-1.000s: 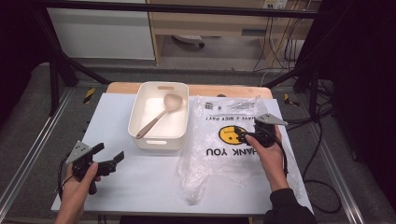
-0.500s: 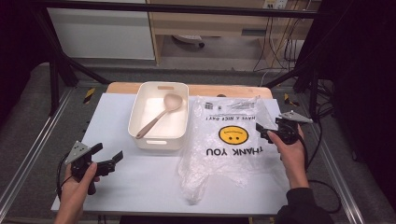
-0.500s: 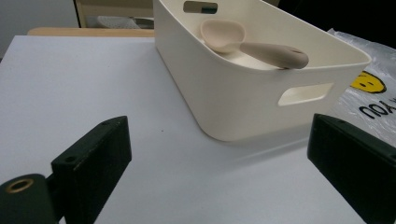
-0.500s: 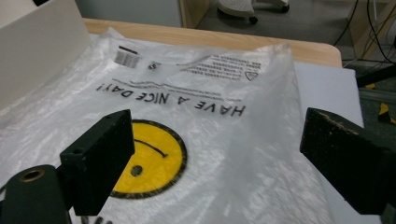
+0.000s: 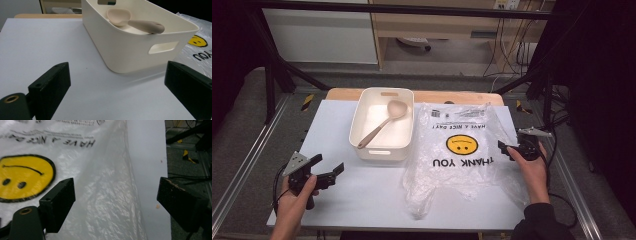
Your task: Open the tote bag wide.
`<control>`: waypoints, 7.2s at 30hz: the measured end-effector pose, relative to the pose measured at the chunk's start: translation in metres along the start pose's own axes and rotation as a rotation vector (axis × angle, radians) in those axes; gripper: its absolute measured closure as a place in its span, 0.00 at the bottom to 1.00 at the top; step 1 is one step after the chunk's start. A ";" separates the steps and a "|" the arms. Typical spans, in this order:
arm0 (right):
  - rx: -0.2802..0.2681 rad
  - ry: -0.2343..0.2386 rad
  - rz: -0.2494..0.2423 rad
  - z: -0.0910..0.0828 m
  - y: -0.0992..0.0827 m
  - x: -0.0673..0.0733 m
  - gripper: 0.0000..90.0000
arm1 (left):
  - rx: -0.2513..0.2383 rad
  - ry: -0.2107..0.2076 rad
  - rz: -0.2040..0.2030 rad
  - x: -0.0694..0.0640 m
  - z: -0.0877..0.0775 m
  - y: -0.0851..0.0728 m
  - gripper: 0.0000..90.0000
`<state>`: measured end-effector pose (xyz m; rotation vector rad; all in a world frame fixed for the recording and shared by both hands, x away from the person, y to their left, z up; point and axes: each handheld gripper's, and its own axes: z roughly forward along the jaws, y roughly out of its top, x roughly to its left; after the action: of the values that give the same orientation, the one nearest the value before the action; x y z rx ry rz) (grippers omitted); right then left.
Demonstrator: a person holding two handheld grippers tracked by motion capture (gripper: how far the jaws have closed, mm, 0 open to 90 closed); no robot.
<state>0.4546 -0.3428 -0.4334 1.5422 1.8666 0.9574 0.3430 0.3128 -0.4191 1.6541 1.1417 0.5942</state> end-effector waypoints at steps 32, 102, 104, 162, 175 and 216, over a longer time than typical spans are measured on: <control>0.025 0.047 0.093 0.020 -0.019 -0.005 1.00 | 0.012 0.014 0.006 0.000 -0.001 -0.001 0.08; -0.016 0.386 -0.212 -0.038 -0.017 0.197 0.08 | 0.030 0.025 0.019 -0.001 -0.003 0.000 0.07; -0.005 0.403 -0.237 -0.038 -0.019 0.206 0.08 | 0.032 0.026 0.018 -0.001 -0.002 0.000 0.07; 0.075 0.497 -0.321 -0.008 -0.038 0.258 0.97 | 0.056 0.030 0.027 -0.001 0.000 -0.001 0.08; -0.058 0.514 -0.183 -0.021 -0.004 0.236 0.97 | 0.061 0.035 0.027 -0.001 -0.001 -0.002 0.08; -0.107 0.433 -0.149 0.017 0.122 0.299 0.56 | 0.072 0.023 0.038 -0.003 0.000 -0.002 0.08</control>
<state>0.4794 -0.0356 -0.3354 1.1796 2.1419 1.3780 0.3408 0.3108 -0.4206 1.7379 1.1627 0.6034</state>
